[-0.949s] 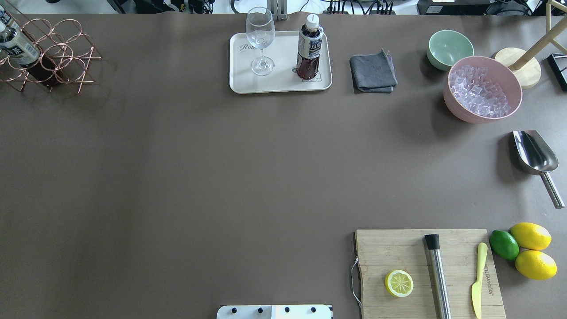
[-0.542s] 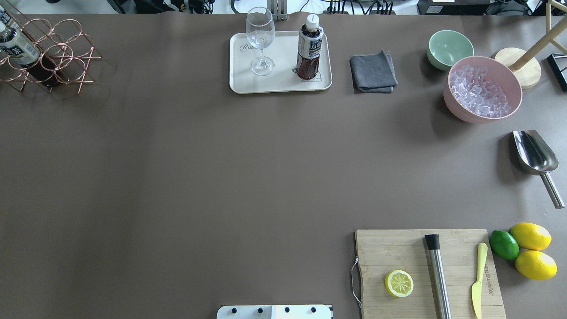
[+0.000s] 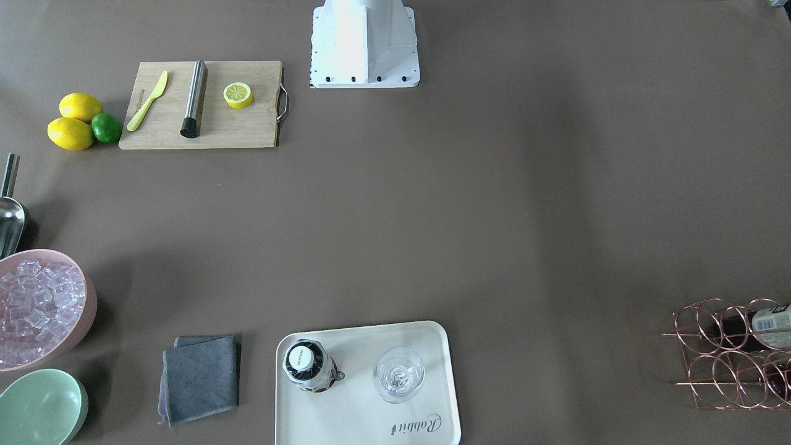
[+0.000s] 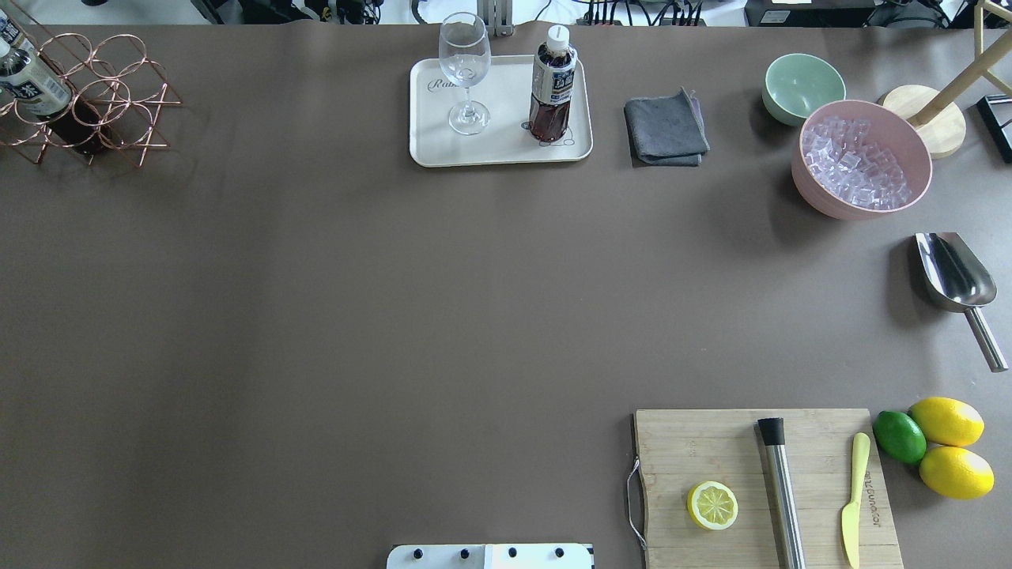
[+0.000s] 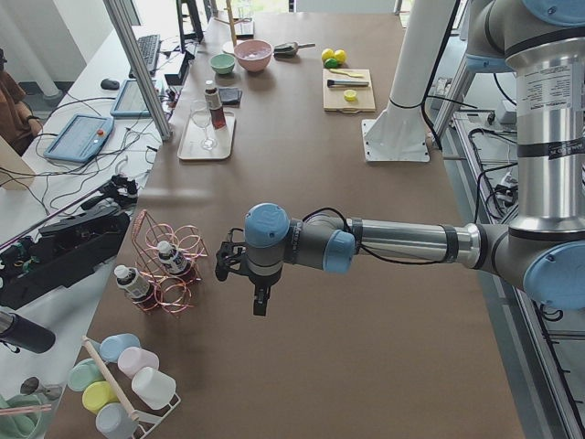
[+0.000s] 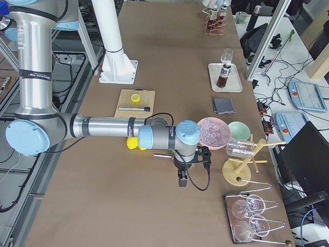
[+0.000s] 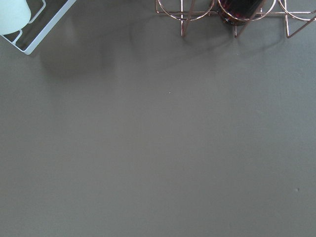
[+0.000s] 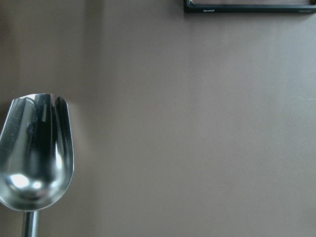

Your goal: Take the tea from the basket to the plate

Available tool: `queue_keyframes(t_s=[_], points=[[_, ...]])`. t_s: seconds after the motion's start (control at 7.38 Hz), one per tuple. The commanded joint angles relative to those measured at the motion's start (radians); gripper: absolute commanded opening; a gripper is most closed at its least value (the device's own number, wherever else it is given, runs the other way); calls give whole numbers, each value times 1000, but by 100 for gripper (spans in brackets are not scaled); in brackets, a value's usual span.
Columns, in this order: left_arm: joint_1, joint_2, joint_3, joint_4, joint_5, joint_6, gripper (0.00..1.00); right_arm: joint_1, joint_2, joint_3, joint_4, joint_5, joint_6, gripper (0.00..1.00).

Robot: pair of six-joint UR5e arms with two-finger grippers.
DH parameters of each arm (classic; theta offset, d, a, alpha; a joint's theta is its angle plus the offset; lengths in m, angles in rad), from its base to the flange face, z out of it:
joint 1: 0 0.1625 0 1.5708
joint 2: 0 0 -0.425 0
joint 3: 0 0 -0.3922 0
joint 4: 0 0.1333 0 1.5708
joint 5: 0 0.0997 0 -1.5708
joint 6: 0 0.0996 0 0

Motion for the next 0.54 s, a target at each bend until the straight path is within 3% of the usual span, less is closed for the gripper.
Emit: queue_keyframes(t_s=[0.0, 0.41], points=[[3, -2, -1, 0, 0, 0, 98, 0, -4, 18, -1, -4, -2, 100], [5, 0, -1, 0, 1, 0, 98, 1, -4, 16, -1, 9, -2, 100]])
